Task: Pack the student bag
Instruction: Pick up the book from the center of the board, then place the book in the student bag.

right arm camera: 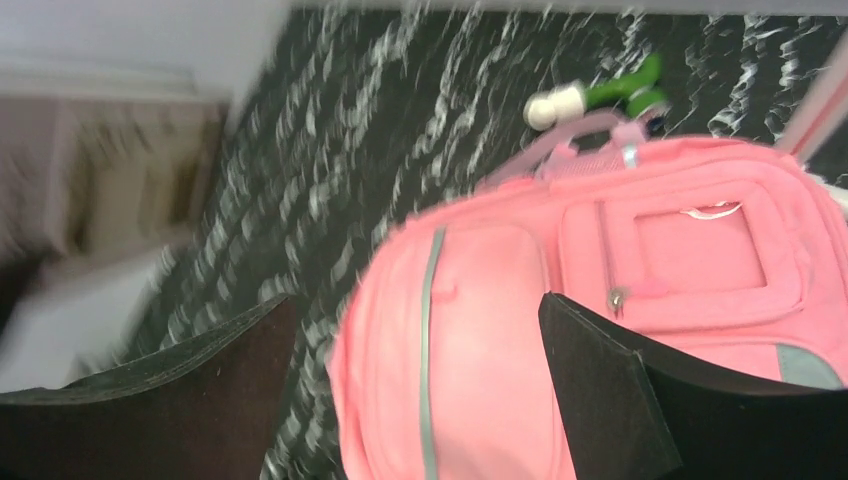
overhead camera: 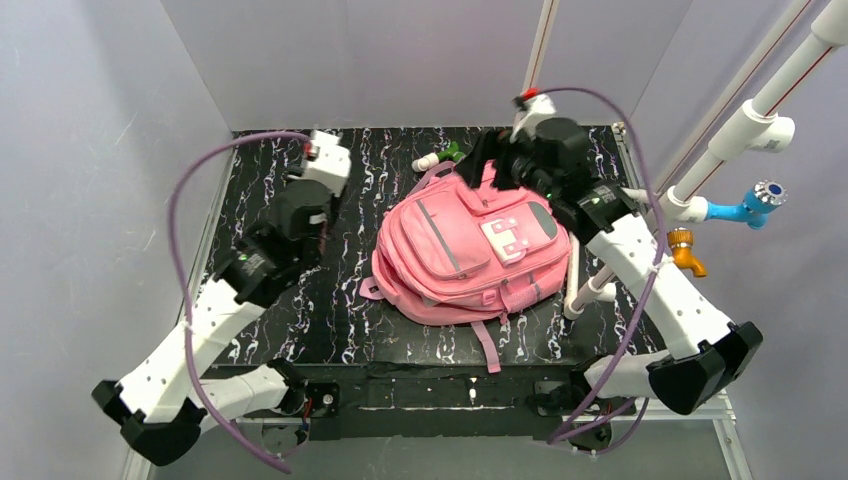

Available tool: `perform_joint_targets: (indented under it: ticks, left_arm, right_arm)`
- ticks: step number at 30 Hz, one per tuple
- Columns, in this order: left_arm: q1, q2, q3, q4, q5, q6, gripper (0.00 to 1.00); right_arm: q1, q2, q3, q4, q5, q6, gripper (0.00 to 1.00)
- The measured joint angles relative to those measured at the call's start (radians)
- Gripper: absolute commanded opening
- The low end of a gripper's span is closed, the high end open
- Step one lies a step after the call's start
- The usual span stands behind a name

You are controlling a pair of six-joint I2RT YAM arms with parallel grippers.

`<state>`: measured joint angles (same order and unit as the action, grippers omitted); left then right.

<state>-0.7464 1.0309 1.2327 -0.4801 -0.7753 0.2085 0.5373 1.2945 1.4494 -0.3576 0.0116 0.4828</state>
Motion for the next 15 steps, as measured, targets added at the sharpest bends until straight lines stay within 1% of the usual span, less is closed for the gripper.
perform_joint_targets:
  ticks: [2,5,7,8,11,12,15]
  left_arm:
    - [0.063,-0.030,0.040,-0.065,0.050,-0.078,0.00]
    - [0.164,-0.051,0.116,-0.151,0.145,-0.187,0.00]
    - [0.212,-0.048,0.163,-0.189,0.213,-0.240,0.00]
    - [0.224,-0.046,0.173,-0.196,0.231,-0.254,0.00]
    - [0.265,-0.031,0.206,-0.229,0.303,-0.302,0.00]
    - [0.279,-0.027,0.211,-0.239,0.324,-0.316,0.00]
    - [0.317,-0.020,0.220,-0.263,0.377,-0.352,0.00]
  right_arm:
    - [0.077,0.002,0.000,-0.066,-0.006,-0.116,0.98]
    - [0.334,0.030,0.000,-0.166,0.092,-0.280,0.98]
    - [0.489,0.065,0.000,-0.205,0.140,-0.347,0.98]
    - [0.546,0.085,0.000,-0.223,0.171,-0.372,0.98]
    - [0.647,0.154,0.002,-0.266,0.292,-0.418,0.98]
    - [0.668,0.178,0.005,-0.280,0.331,-0.426,0.97]
    - [0.739,0.278,0.021,-0.324,0.472,-0.444,0.87]
